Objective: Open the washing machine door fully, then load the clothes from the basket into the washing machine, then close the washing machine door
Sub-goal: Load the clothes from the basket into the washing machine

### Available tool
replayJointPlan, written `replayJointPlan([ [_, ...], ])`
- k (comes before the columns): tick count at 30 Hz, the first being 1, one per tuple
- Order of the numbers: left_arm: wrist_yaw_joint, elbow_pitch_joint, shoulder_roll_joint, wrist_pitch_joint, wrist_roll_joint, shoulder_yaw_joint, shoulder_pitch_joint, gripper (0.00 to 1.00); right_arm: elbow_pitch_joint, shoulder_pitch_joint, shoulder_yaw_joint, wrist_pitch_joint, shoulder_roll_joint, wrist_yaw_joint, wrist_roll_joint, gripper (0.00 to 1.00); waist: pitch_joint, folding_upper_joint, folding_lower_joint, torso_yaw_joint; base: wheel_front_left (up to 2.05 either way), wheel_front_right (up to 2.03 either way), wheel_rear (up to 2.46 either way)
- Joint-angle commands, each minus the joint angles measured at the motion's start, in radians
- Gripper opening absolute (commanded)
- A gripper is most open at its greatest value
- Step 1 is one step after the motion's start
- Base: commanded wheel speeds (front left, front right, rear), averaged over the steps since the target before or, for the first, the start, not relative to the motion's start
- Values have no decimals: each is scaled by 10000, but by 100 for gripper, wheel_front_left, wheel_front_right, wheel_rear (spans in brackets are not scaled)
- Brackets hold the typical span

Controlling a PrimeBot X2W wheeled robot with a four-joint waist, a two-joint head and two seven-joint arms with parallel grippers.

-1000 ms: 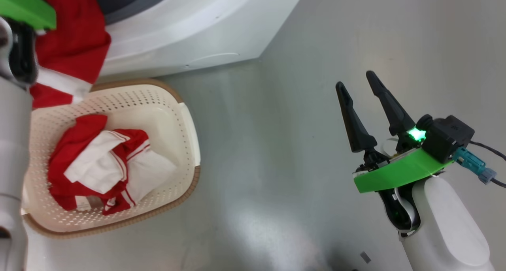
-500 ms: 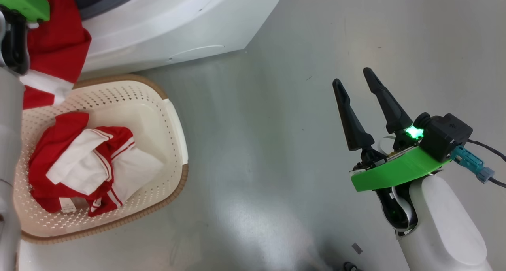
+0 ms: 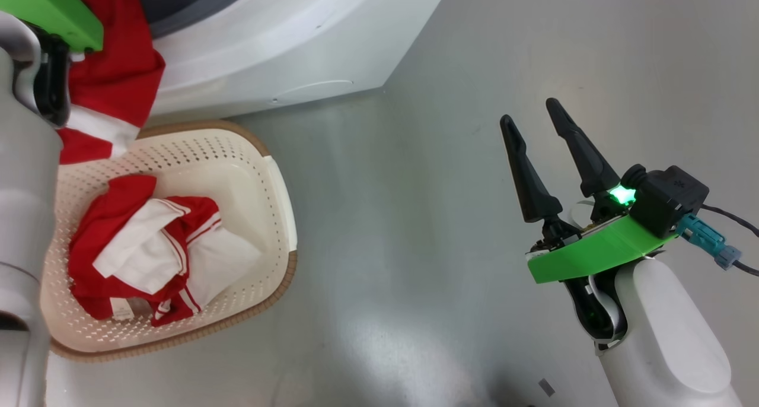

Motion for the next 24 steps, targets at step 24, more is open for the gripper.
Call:
replayJointPlan([
  [24, 8, -3648, 701, -211, 155, 449, 2821, 100, -161, 630, -143, -48, -267, 16, 9, 100, -1120, -1, 0, 720, 0, 0, 0],
])
